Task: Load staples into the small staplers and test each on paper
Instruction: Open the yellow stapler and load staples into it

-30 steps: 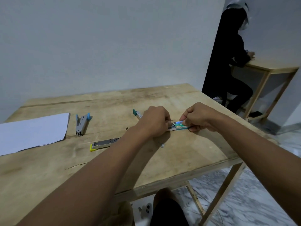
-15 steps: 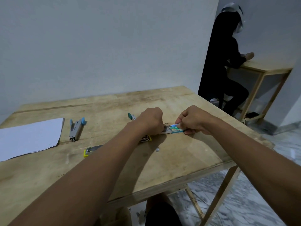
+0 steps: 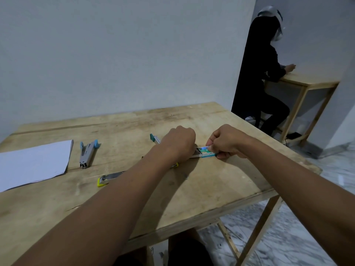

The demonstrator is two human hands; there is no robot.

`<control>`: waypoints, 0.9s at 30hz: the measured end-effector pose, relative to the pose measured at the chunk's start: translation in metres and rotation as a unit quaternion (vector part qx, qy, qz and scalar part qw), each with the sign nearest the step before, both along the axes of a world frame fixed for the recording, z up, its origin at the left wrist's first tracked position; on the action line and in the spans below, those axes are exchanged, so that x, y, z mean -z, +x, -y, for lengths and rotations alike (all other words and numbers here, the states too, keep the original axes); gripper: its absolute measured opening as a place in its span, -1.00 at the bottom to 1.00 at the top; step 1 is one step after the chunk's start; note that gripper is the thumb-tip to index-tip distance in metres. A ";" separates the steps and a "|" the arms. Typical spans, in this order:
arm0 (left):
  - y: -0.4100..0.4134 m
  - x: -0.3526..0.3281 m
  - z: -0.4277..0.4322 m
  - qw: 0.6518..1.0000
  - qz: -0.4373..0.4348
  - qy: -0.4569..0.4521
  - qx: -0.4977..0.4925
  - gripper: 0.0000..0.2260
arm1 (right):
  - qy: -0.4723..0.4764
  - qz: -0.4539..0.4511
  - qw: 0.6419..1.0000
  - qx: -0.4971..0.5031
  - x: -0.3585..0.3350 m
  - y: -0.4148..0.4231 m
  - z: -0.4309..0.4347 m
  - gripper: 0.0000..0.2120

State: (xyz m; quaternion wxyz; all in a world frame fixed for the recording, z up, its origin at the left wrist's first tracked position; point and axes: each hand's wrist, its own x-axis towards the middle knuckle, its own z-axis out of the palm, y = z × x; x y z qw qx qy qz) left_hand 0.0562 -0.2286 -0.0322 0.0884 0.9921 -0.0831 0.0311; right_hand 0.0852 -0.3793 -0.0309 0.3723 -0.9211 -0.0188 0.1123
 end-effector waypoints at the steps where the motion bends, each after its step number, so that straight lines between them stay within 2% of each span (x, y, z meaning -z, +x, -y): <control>1: -0.002 -0.001 -0.001 1.000 0.011 0.008 0.003 -0.79 | -0.002 0.000 1.000 0.000 0.000 0.000 0.000 -0.92; 6: -0.006 -0.001 -0.002 0.999 0.033 0.016 0.032 -0.86 | -0.012 0.002 1.000 0.006 -0.002 -0.003 -0.002 -0.93; 16: -0.009 -0.002 -0.012 0.993 0.053 -0.106 0.023 -0.93 | -0.014 -0.004 1.000 -0.001 -0.004 -0.005 -0.001 -0.94; 18: -0.009 0.000 -0.014 0.988 0.062 -0.139 0.027 -0.86 | -0.014 -0.004 1.000 -0.010 -0.005 -0.006 0.001 -0.94; 20: -0.010 0.000 -0.014 0.984 0.070 -0.158 0.033 -0.87 | -0.016 -0.002 1.000 -0.021 -0.008 -0.008 0.002 -0.95; 24: -0.014 -0.002 -0.017 0.968 0.095 -0.230 0.037 -0.89 | -0.054 0.072 0.995 -0.046 -0.012 -0.011 0.003 -0.96; 27: -0.019 -0.002 -0.023 0.951 0.106 -0.290 0.038 -0.84 | 0.018 0.098 0.994 -0.038 -0.020 -0.014 0.001 -0.91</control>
